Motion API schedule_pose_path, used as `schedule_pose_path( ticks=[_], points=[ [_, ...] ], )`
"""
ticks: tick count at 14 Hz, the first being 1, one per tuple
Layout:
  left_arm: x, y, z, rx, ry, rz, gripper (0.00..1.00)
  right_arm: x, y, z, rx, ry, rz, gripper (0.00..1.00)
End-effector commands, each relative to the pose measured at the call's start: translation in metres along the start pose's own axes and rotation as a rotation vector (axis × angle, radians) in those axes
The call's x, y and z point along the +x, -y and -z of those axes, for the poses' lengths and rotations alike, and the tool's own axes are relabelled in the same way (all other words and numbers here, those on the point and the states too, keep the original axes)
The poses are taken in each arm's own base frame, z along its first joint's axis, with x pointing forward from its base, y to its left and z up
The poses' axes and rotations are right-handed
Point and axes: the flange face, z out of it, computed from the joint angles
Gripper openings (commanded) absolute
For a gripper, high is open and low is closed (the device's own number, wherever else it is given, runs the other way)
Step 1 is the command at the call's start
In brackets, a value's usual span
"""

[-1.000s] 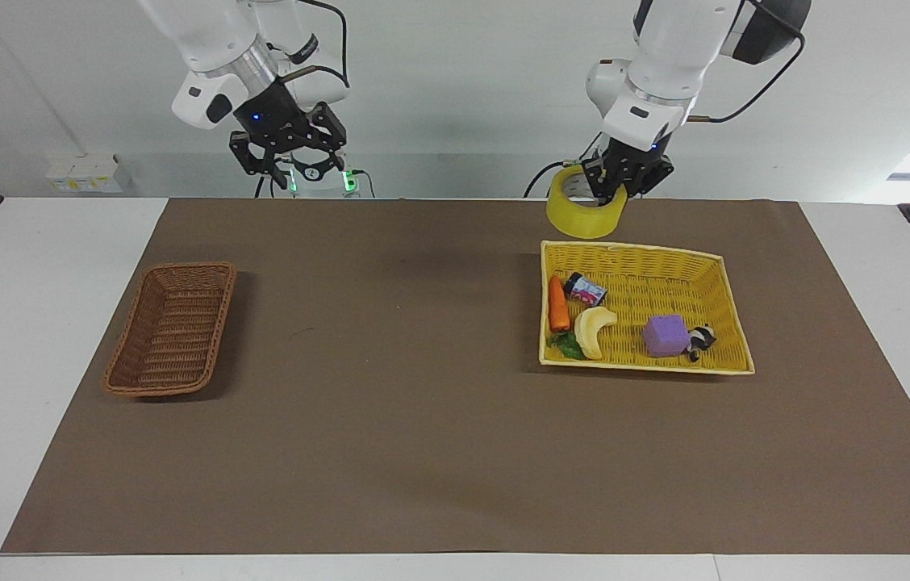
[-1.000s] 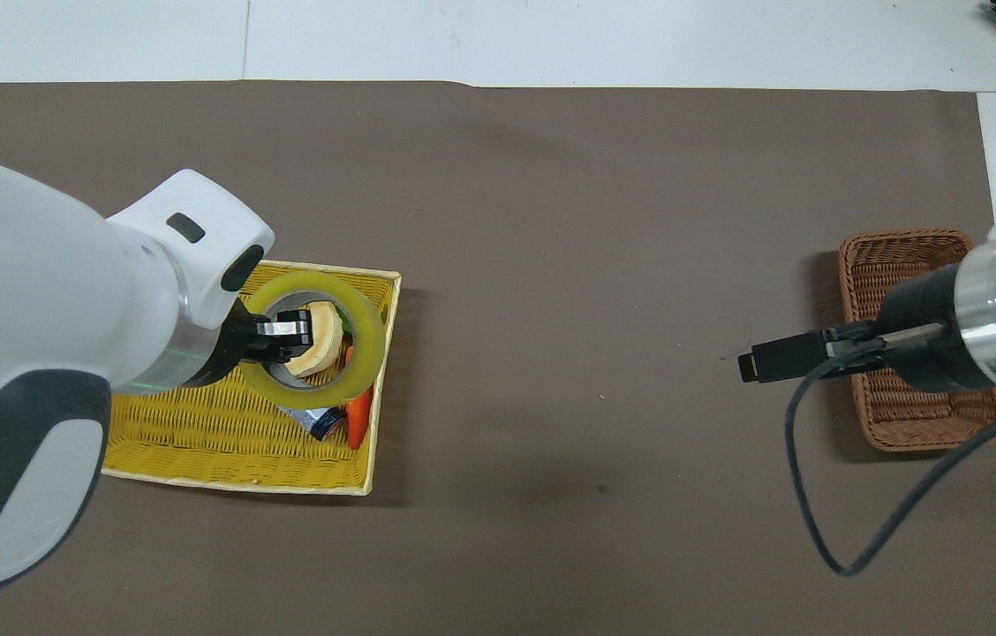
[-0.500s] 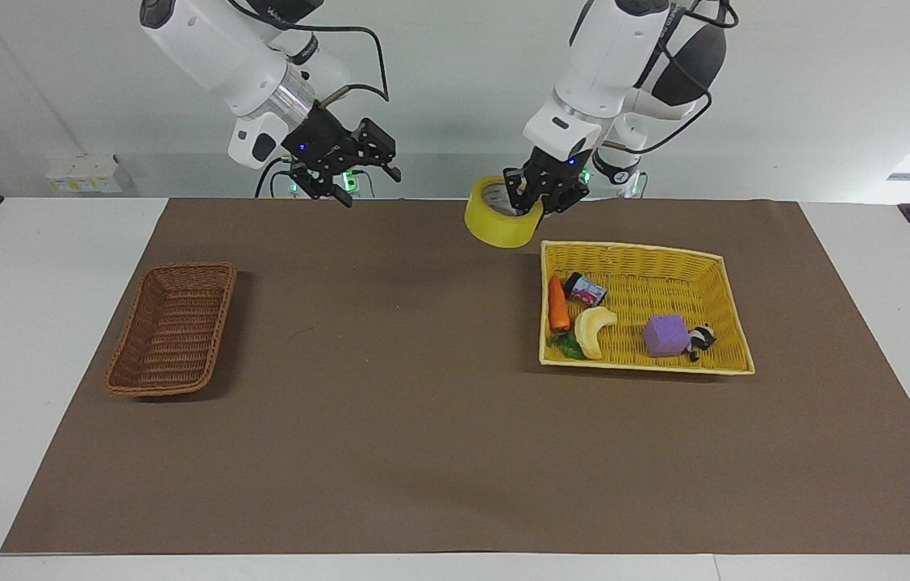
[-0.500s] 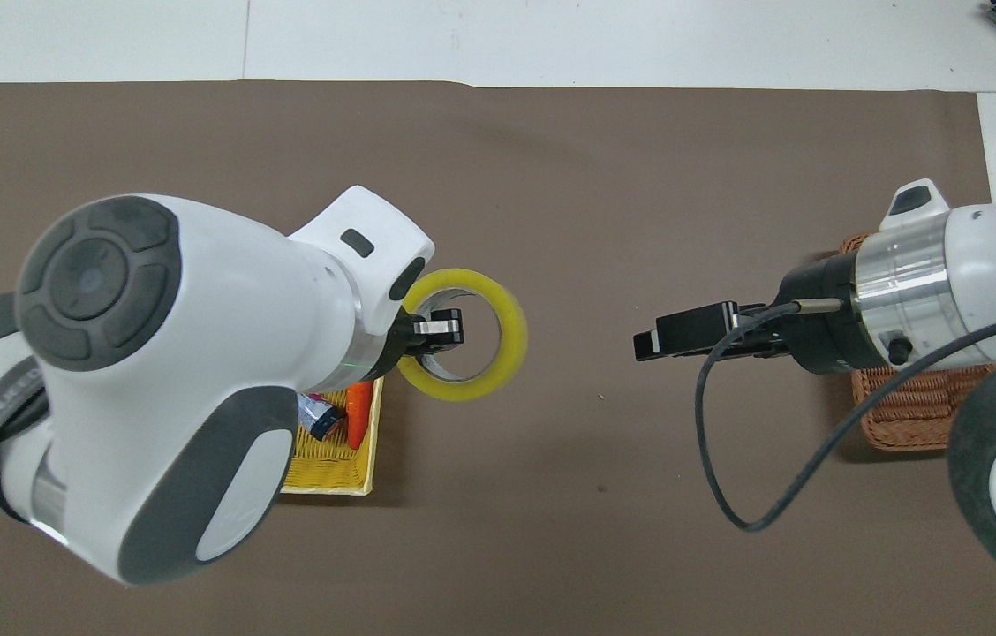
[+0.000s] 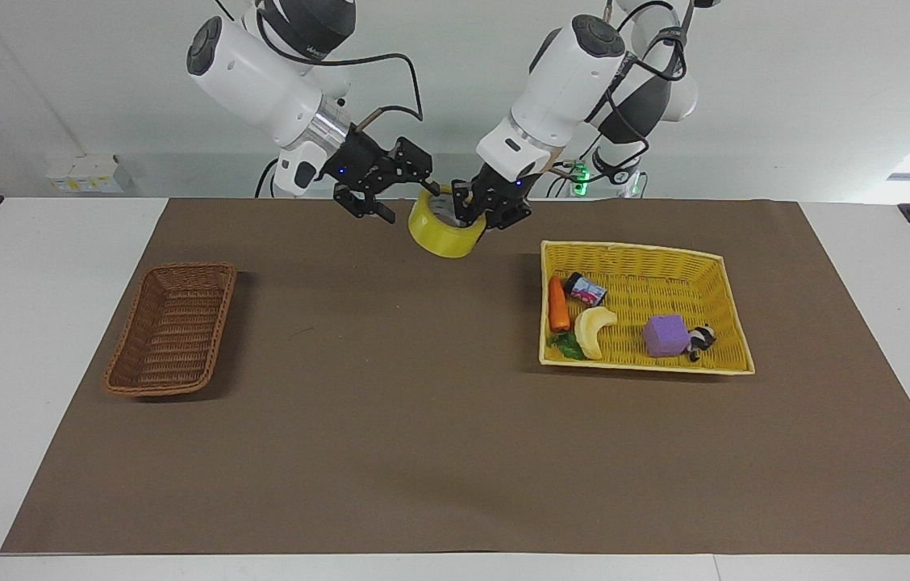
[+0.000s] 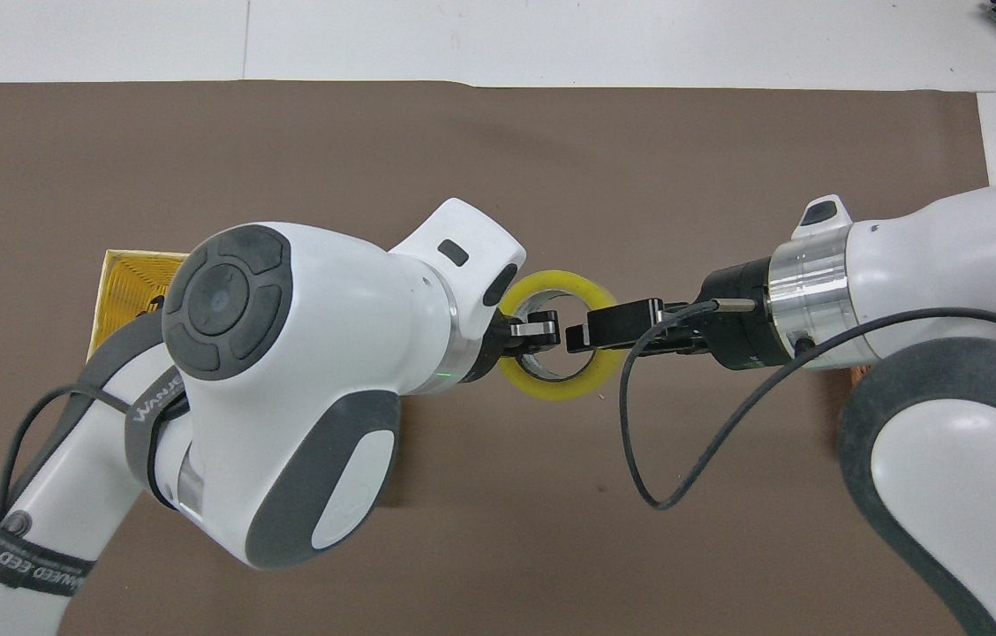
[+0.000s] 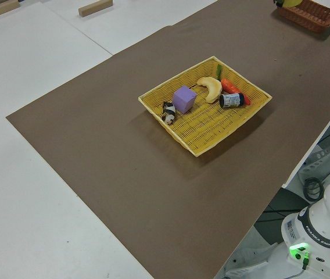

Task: Move tape to another basket
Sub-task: 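Grasp the tape with the right gripper while the left gripper holds it, then carry the tape to the wicker basket with the right gripper while the left gripper withdraws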

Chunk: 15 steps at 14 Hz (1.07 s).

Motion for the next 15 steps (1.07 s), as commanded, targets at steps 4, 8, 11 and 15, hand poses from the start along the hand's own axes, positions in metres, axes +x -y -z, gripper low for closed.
schedule_pose_path(
  ticks=[4, 8, 11, 15],
  points=[
    [-0.009, -0.014, 0.014, -0.058, -0.002, 0.006, 0.00, 0.004, -0.023, 0.014, 0.071, -0.016, 0.009, 0.89],
    [-0.019, -0.026, 0.017, -0.081, -0.001, -0.001, 0.00, 0.004, -0.035, 0.023, 0.078, 0.000, -0.023, 0.54],
    [-0.026, -0.036, 0.016, -0.110, 0.001, -0.003, 0.00, 0.003, -0.030, 0.020, 0.077, 0.001, -0.030, 0.34],
    [-0.020, -0.032, 0.021, -0.105, -0.023, -0.076, 1.00, 0.006, -0.030, 0.032, 0.074, -0.013, -0.069, 0.00]
  ],
)
